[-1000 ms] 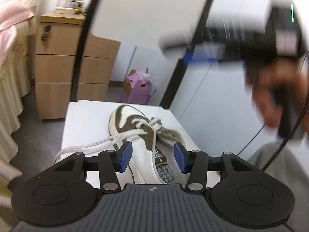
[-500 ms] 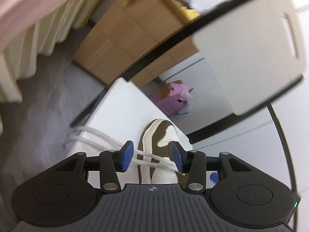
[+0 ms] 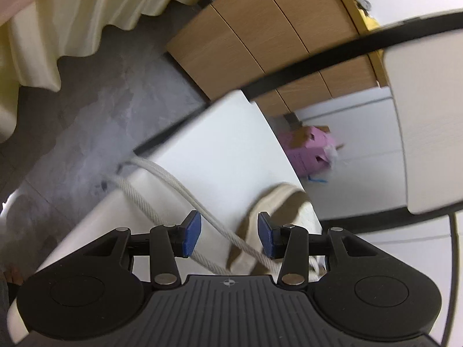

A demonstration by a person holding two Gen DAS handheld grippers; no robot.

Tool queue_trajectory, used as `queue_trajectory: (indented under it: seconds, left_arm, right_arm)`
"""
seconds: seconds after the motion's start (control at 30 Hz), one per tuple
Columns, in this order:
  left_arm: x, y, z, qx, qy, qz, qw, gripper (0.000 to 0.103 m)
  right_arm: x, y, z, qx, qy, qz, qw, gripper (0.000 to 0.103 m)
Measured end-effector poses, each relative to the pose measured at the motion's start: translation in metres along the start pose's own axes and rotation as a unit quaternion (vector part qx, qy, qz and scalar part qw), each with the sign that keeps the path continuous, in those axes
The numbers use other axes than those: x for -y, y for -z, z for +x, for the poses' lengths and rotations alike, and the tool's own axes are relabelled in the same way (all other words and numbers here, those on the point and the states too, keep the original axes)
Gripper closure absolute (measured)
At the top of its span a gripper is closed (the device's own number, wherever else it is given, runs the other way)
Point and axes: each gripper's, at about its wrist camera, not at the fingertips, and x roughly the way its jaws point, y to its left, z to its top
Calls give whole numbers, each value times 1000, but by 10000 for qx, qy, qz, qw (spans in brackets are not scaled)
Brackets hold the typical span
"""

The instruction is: Lace up shoes with both hands

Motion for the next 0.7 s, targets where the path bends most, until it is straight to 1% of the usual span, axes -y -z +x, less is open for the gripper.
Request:
queue_trajectory:
  seconds: [0.03, 0.1, 0.13, 0.23, 0.37, 0.57, 0.63, 0.67, 0.7]
  left_arm:
    - [0, -3, 2, 28, -7, -35, 10000, 79]
    - [0, -9, 5, 127, -60, -81, 9999, 90]
    - [0, -13, 6, 195, -71, -91, 9997, 99]
    - [3, -25, 11, 402, -239, -152, 9988, 99]
    - [18, -41, 11, 745, -339, -147, 9965, 99]
    - [34, -63, -4, 1169, -239, 67, 9928, 99]
    - [46, -63, -12, 1210, -75, 416, 9918, 100]
    - [55, -61, -16, 1184, 48, 687, 9906, 100]
    - [68, -55, -22, 1140, 140, 1087, 9874, 100]
  right_arm:
    - [3, 0, -2, 18, 3, 69, 10000, 25]
    - [8, -1, -5, 62, -41, 188, 9998, 25]
    - [10, -1, -7, 89, -55, 232, 9997, 25]
    - [15, -1, -10, 134, -65, 299, 9994, 25]
    - [21, -1, -9, 144, -46, 405, 9991, 25]
    - [28, -1, -8, 143, -41, 501, 9986, 25]
    - [29, -2, -8, 158, -37, 517, 9985, 25]
    - [30, -3, -8, 178, -27, 530, 9984, 25]
    - [31, -3, -8, 202, -18, 547, 9983, 25]
